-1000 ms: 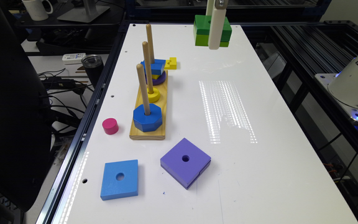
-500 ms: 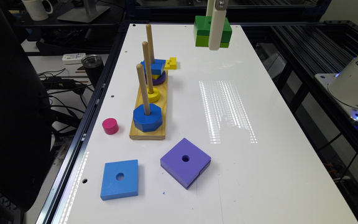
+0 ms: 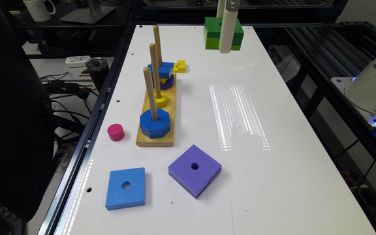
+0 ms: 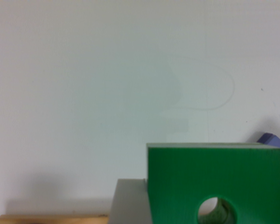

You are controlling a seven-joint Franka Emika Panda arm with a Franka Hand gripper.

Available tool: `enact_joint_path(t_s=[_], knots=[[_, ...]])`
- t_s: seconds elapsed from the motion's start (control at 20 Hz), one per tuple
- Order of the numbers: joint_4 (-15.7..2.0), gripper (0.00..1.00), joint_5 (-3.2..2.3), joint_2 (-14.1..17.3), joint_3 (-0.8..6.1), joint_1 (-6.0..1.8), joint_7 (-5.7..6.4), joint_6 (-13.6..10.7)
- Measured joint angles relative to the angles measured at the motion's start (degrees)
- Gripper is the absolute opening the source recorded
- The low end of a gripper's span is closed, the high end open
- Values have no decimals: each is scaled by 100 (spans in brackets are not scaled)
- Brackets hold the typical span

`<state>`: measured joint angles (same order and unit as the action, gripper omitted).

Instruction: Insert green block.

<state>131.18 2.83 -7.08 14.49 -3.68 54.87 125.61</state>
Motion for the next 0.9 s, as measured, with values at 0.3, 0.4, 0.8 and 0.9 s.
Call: enact_joint_path(t_s=[0.3, 0.4, 0.8, 0.9], knots=[[-11, 0, 0, 15, 8, 1, 2, 52], [-20, 0, 0, 37, 13, 1, 5, 97], [-309, 0, -10, 350, 38, 1, 20, 217], [-450, 0, -20, 483, 42, 2, 25, 217]])
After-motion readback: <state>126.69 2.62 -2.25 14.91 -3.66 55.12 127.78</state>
